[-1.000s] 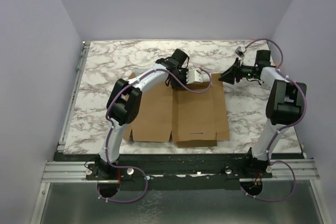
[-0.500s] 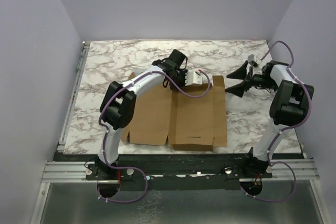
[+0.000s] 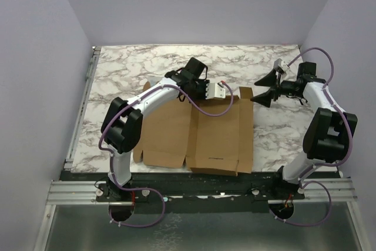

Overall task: Fold the paper box
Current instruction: Fold the paper box at the center of the board.

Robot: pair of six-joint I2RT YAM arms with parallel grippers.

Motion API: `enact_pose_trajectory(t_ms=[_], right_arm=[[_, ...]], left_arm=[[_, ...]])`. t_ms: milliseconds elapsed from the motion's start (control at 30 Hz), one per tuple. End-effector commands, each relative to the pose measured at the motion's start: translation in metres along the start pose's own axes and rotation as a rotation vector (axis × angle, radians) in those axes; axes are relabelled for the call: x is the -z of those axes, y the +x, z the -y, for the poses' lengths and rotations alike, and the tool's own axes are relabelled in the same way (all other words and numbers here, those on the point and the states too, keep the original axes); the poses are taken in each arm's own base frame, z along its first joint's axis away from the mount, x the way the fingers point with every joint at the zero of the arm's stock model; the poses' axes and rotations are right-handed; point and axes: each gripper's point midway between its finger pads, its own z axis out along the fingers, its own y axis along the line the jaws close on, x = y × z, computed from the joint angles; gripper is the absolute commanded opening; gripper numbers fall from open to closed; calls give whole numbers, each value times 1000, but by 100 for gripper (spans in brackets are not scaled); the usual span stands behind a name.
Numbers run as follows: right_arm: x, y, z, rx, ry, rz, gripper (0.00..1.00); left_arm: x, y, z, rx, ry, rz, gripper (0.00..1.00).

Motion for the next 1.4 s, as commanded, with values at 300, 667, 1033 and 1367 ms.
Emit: enact_pose_trajectory(t_ms=[300,667,1033,1367], right_arm=[[-27,-8,-16,69,-39,-31,22],[-25,-4,-28,178,-42,-90,14],[-32,12,-37,320,-63,-209,1],[-29,24,-41,411,-81,-297,1]], left_arm=[[23,-25,7,-50,-35,81,0],[24,-26,8,-2,-14,142,0],[22,-21,12,70,30,191,0],[13,-15,15,120,67,208,0]])
